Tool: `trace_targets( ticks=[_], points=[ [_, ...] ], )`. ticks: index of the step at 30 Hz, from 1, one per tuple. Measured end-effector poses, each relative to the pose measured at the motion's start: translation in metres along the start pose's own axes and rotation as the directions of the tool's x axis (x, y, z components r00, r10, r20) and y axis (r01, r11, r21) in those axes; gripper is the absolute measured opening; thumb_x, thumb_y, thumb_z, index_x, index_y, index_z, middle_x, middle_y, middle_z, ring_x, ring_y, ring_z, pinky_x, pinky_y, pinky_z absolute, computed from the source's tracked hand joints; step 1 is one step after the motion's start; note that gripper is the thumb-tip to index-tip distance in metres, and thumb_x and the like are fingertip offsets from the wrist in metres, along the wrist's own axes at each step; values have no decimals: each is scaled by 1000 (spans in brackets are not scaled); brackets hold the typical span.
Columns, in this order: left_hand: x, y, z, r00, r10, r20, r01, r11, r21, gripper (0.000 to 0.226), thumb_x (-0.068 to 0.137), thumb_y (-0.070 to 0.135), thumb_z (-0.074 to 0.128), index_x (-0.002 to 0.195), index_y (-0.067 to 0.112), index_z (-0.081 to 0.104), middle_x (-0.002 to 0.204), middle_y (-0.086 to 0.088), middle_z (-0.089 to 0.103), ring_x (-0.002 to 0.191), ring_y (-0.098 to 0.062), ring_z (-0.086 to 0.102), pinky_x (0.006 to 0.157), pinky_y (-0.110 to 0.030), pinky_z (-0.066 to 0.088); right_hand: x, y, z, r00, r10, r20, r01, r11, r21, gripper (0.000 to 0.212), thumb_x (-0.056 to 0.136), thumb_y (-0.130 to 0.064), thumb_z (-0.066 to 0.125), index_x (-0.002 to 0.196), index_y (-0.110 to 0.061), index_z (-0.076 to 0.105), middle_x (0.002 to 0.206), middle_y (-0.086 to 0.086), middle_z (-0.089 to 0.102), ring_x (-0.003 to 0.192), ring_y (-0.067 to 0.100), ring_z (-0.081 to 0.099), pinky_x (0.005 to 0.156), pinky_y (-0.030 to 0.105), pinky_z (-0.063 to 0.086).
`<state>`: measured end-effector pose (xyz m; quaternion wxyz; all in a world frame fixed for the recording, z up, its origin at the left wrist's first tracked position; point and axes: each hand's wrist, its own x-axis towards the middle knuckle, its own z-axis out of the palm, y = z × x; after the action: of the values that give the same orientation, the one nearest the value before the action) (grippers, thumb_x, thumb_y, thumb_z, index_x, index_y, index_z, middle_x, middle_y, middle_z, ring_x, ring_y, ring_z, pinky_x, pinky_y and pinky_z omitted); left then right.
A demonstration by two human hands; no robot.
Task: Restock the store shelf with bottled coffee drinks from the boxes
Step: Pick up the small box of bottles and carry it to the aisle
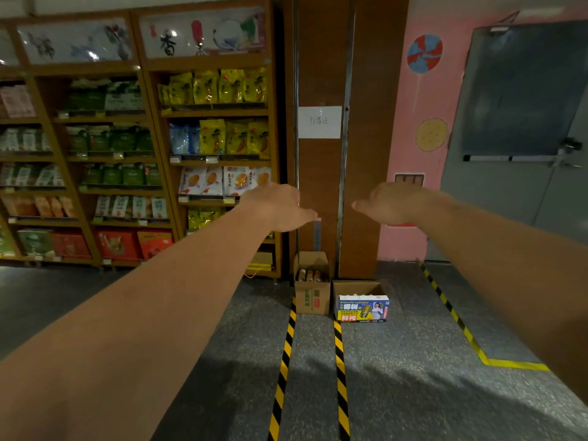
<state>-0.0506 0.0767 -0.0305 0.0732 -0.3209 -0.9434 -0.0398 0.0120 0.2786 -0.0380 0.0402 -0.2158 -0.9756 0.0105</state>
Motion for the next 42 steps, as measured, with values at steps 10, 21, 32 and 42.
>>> trace_targets(
  ticks=[10, 21, 32, 42],
  points=[
    [115, -63, 17, 998, 68, 11, -68, 996, 50, 59, 90, 62, 40, 134, 23, 48, 138, -7, 46, 126, -27, 42, 93, -38, 39, 115, -37, 12, 998, 65, -10, -65, 998, 25, 76, 92, -64, 23, 144, -10, 36, 150, 14, 35, 131, 32, 40, 101, 37, 36],
    [227, -80, 56, 994, 107, 30, -108, 994, 26, 60, 90, 61, 41, 135, 22, 46, 139, -5, 46, 122, -25, 46, 83, -33, 39, 220, -33, 47, 993, 90, 79, -96, 993, 73, 61, 96, -59, 24, 123, -13, 54, 128, 15, 52, 115, 30, 50, 101, 40, 40],
    [339, -29, 79, 998, 57, 27, -58, 997, 53, 59, 90, 61, 40, 133, 22, 49, 143, -9, 42, 122, -27, 46, 81, -34, 37, 321, 34, 48, 998, 35, 54, -40, 996, 81, 44, 97, -57, 27, 92, -20, 51, 80, 2, 43, 78, 19, 50, 83, 35, 44],
    [408, 1, 119, 997, 20, 68, -21, 1000, 20, 61, 90, 62, 40, 135, 21, 47, 135, -7, 49, 117, -26, 50, 79, -31, 41, 383, 78, 69, 991, 17, 132, -30, 995, 96, 63, 96, -57, 29, 140, -13, 42, 124, 12, 51, 114, 26, 51, 104, 42, 40]
  ],
)
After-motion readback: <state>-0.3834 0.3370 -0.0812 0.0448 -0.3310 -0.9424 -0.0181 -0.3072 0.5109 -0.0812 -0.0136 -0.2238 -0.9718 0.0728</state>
